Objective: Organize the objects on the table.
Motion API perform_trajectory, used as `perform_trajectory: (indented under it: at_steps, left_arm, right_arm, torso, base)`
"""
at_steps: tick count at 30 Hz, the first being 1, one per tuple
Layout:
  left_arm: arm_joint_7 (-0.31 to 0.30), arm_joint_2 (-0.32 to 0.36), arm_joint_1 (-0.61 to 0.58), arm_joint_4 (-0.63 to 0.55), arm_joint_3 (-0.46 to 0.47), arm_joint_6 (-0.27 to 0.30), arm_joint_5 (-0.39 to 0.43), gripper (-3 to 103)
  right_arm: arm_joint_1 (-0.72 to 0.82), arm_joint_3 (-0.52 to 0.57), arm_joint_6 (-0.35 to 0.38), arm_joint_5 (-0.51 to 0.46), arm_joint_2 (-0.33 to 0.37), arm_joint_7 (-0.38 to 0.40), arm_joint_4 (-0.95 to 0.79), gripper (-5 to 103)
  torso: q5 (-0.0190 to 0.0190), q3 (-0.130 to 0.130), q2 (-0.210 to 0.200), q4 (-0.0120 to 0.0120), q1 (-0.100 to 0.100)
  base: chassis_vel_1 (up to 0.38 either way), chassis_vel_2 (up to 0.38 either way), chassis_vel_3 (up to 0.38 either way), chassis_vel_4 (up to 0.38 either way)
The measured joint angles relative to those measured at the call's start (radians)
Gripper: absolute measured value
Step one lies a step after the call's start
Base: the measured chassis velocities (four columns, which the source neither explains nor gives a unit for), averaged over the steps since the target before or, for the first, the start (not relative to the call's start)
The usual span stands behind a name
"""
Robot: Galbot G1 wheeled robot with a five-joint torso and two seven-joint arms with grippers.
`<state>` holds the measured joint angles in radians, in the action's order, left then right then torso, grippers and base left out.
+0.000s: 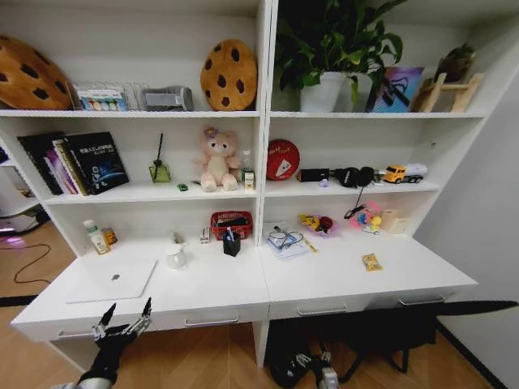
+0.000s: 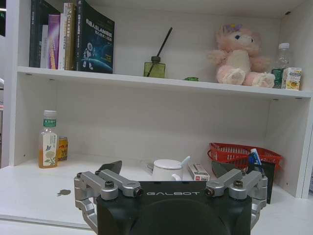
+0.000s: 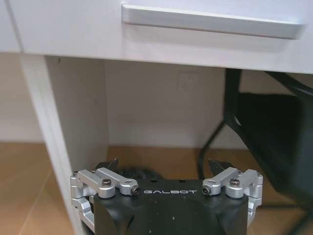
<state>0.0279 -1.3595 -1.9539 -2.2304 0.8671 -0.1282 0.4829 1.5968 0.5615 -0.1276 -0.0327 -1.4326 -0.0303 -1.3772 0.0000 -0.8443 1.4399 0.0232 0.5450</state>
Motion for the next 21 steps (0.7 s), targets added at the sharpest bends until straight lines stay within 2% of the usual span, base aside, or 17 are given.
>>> perform_trajectory:
  at_steps: [1,2,3,4,5,6,7,10,11,13,15,16,17,18,19,21]
  left_arm:
    - [0.0,0.0,0.0,0.0,0.0,0.0,0.0,100]
    - [0.0,0.0,0.0,0.0,0.0,0.0,0.0,100]
    - [0.0,0.0,0.0,0.0,0.0,0.0,0.0,100]
    - [0.0,0.0,0.0,0.0,0.0,0.0,0.0,100]
    - [0.0,0.0,0.0,0.0,0.0,0.0,0.0,100]
    - [0.0,0.0,0.0,0.0,0.0,0.0,0.0,100]
    - [0.0,0.0,0.0,0.0,0.0,0.0,0.0,100]
    - [0.0,0.0,0.0,0.0,0.0,0.0,0.0,100]
    - [0.0,0.0,0.0,0.0,0.0,0.0,0.0,100]
    - [0.0,0.0,0.0,0.0,0.0,0.0,0.0,100]
    - [0.0,0.0,0.0,0.0,0.0,0.0,0.0,100]
    - [0.0,0.0,0.0,0.0,0.0,0.0,0.0,100]
    - [0.0,0.0,0.0,0.0,0.0,0.0,0.0,100]
    - [0.0,0.0,0.0,0.0,0.0,0.0,0.0,100]
    - [0.0,0.0,0.0,0.0,0.0,0.0,0.0,100]
    - [0.0,0.0,0.0,0.0,0.0,0.0,0.0,100]
  right_arm:
    - [0.09,0.005,0.027,-0.006,0.015,0.019,-0.088,100]
    - [0.09,0.005,0.027,-0.006,0.015,0.019,-0.088,100]
    - [0.188,0.019,0.048,-0.007,0.033,0.048,-0.207,100]
    - [0.256,0.027,0.063,-0.007,0.044,0.07,-0.31,100]
    - [0.256,0.027,0.063,-0.007,0.044,0.07,-0.31,100]
    - [0.344,0.034,0.076,-0.007,0.056,0.092,-0.431,100]
    - [0.344,0.034,0.076,-0.007,0.056,0.092,-0.431,100]
    - [0.523,0.067,0.083,0.004,0.085,0.149,-0.722,100]
    - [0.543,0.083,0.097,0.003,0.086,0.158,-0.801,100]
    - [0.546,0.096,0.113,0.002,0.085,0.162,-0.847,100]
    - [0.489,0.137,0.241,-0.033,0.085,0.174,-0.966,100]
    - [0.489,0.137,0.241,-0.033,0.085,0.174,-0.966,100]
    - [0.438,0.147,0.312,-0.068,0.097,0.195,-0.987,100]
    - [0.34,0.156,0.426,-0.134,0.13,0.243,-0.994,100]
    - [0.34,0.156,0.426,-0.134,0.13,0.243,-0.994,100]
    - [0.129,0.157,0.556,-0.29,0.232,0.323,-0.951,100]
  torso:
    - [0.0003,0.0,0.0,0.0007,0.0]
    - [0.0003,0.0,0.0,0.0007,0.0]
    - [0.0001,0.0,0.0,0.0012,0.0]
    - [0.0,0.0,0.0,0.0003,0.0]
    - [0.0,0.0,0.0,0.0003,0.0]
    - [0.0,0.0,0.0,0.0001,0.0]
    - [0.0,0.0,0.0,0.0001,0.0]
    - [-0.0003,0.0,0.0,0.0006,0.0]
    - [-0.0003,0.0,0.0,0.0003,0.0]
    - [-0.0003,0.0,0.0,0.0003,0.0]
    - [-0.0003,0.0,0.0,0.0003,0.0]
    - [-0.0003,0.0,0.0,0.0003,0.0]
    - [0.0,0.0,0.0,0.0006,0.0]
    - [0.0002,0.0,0.0,0.0006,0.0]
    - [0.0002,0.0,0.0,0.0006,0.0]
    - [0.0007,0.0,0.0,0.0001,0.0]
  base:
    - [0.0,0.0,0.0,0.0]
    - [0.0,0.0,0.0,0.0]
    - [0.0,0.0,0.0,0.0]
    - [-0.014,-0.051,-0.029,0.022]
    - [-0.014,-0.051,-0.029,0.022]
    - [0.0,0.0,0.0,0.0]
    - [0.0,0.0,0.0,0.0]
    - [0.0,0.0,0.0,0.0]
    - [0.0,0.0,0.0,0.0]
    - [0.0,0.0,0.0,0.0]
    - [0.0,0.0,0.0,0.0]
    - [0.0,0.0,0.0,0.0]
    - [0.0,0.0,0.0,0.0]
    - [0.0,0.0,0.0,0.0]
    - [0.0,0.0,0.0,0.0]
    - [0.0,0.0,0.0,0.0]
